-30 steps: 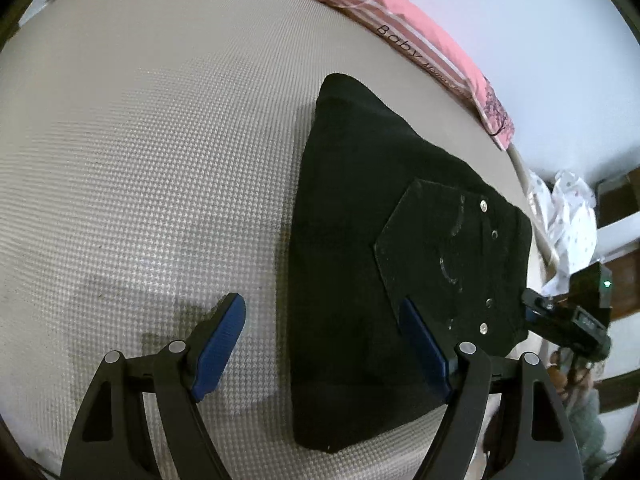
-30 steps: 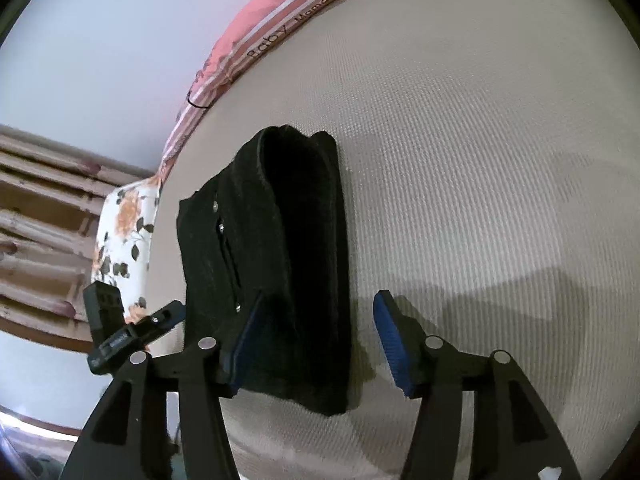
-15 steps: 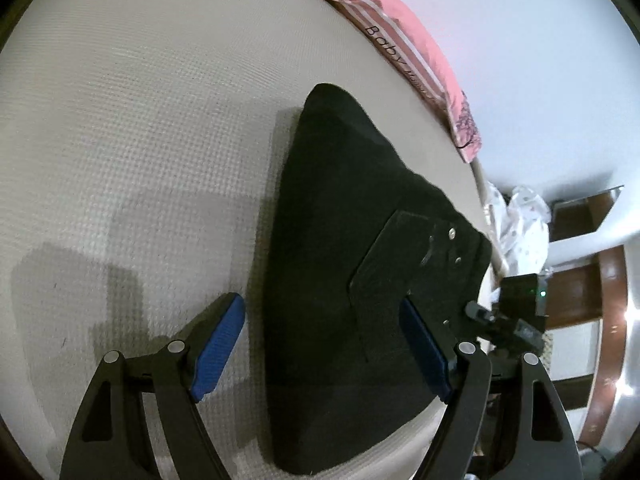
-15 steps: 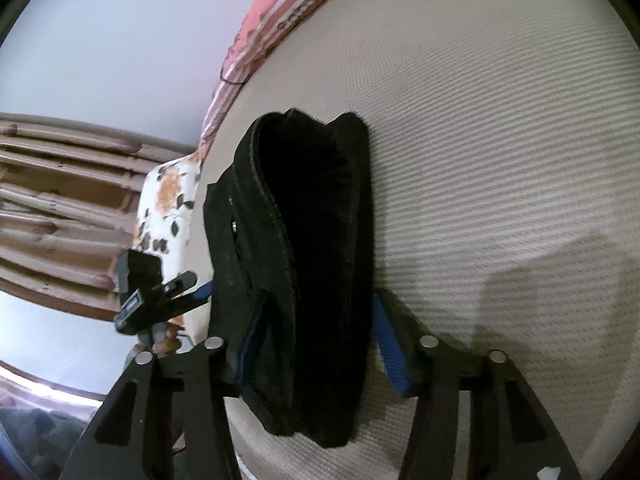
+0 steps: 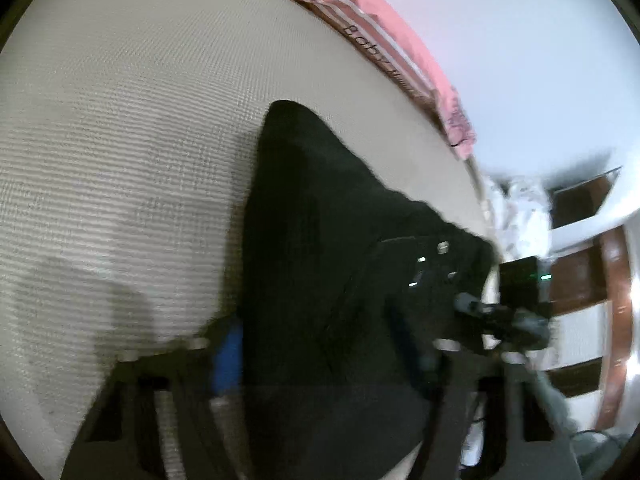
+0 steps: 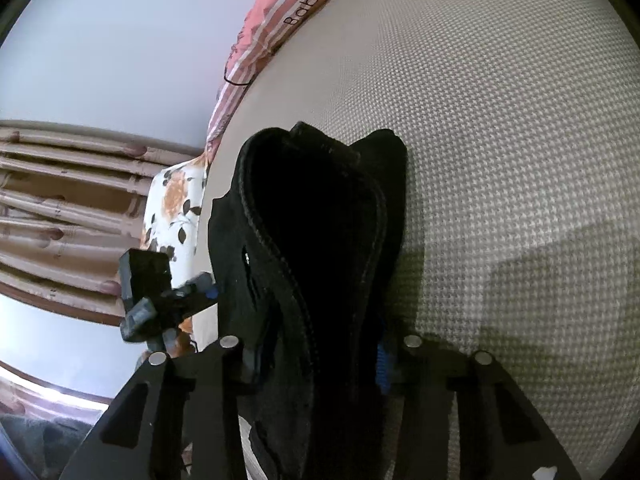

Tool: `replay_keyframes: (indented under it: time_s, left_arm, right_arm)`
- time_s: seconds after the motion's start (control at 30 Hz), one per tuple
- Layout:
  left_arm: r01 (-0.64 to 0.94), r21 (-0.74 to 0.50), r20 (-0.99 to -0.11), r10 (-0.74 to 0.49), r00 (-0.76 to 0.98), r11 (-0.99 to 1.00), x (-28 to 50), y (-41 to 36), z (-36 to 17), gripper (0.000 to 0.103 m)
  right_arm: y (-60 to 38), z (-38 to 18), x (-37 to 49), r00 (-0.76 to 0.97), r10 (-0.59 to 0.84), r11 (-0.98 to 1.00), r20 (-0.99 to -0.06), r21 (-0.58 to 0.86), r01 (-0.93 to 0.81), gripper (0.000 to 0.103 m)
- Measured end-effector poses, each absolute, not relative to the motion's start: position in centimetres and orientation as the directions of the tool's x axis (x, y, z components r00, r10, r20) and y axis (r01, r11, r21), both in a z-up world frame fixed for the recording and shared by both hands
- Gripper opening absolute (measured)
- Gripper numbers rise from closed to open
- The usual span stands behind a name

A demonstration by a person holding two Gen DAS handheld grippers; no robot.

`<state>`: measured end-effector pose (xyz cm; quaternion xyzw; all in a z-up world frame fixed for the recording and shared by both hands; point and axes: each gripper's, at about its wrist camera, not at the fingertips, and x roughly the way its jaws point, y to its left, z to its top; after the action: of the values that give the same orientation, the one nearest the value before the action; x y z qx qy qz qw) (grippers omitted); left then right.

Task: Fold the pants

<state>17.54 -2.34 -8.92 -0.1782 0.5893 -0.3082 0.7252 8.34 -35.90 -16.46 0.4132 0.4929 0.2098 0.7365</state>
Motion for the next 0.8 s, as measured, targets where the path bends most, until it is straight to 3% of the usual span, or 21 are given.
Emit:
replay_keyframes:
  time_s: [0.07,0.23,0.8]
  left_arm:
    - [0.228,-0.616,-0.747,-0.651,0.132,0.754,17.3,-2.1,-8.8,0.037]
    - [0.262,-0.589,-0.753,-0.637,0.167,0.765,16.8,-2.3,-7.2,0.021]
    - [0.335,-0.523,-0.757,-0.607,0.241,0.784,21.4,-1.8,-2.9,0.019]
  right_arm:
    - [-35.4,-16.0,8.2,0.443,0.699,0.579,-0.562,0.808,0.112,0.034]
    - [-34.3,-14.1,8.4,0.473,0.667,0.603,-0.576,0.790,0.112,0.026]
    - [-31.0,-10.7,16.4,0.465,0.687,0.603,-0.558,0.795,0.063,0.025]
